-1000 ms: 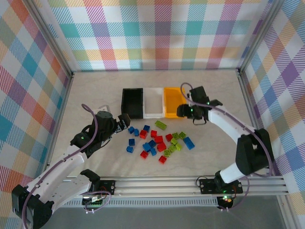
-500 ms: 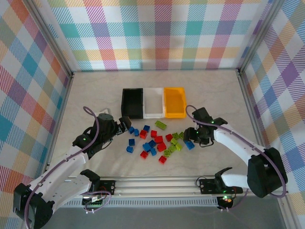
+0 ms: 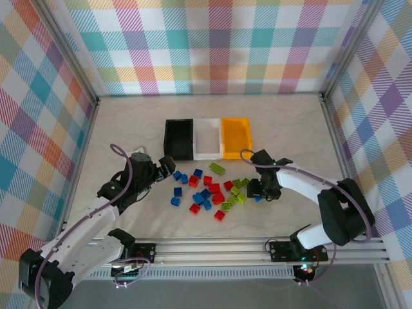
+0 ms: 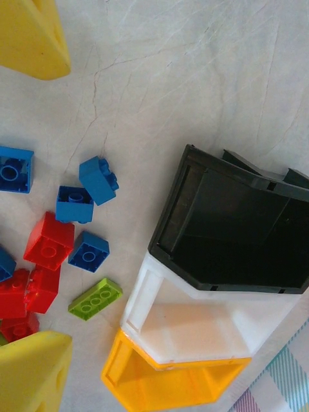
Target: Sort the legos into containers by color
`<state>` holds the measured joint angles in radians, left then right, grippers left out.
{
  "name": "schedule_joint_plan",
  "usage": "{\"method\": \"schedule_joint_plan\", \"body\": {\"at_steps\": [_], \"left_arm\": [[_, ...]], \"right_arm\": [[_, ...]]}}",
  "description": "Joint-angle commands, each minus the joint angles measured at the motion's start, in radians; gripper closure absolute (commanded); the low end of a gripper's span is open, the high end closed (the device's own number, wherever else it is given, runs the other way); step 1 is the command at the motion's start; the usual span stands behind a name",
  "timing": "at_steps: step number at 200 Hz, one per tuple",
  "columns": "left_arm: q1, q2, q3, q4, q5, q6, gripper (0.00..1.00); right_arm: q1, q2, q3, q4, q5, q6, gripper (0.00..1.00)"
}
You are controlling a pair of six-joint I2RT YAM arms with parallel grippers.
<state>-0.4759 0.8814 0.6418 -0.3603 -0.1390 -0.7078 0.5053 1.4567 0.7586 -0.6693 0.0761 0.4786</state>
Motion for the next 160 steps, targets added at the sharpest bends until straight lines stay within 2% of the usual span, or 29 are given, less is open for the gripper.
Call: {"method": "schedule_joint_plan", "body": {"at_steps": [1, 77, 130, 160], "left_arm": [[0.016, -0.014, -0.022, 0.003, 0.011, -0.009, 0.00], [0.026, -0.003, -0.025, 0.014, 0.026, -0.009, 0.00], [0.030, -0.002, -0.018, 0.005, 0.024, -0.009, 0.00], [0.030, 0.011, -0.007, -0.005, 0.044, 0.001, 0.00]], "right_arm": [[0.014, 0.035, 0.039, 0.010, 0.030, -0.024, 0.35], [0.016, 0.067, 0.050, 0.020, 0.012, -0.032, 0.58], [0.015, -0.035, 0.055, 0.012, 0.016, -0.036, 0.71], [0.016, -0.129, 0.162, 0.003, -0.020, -0.093, 0.73]]}}
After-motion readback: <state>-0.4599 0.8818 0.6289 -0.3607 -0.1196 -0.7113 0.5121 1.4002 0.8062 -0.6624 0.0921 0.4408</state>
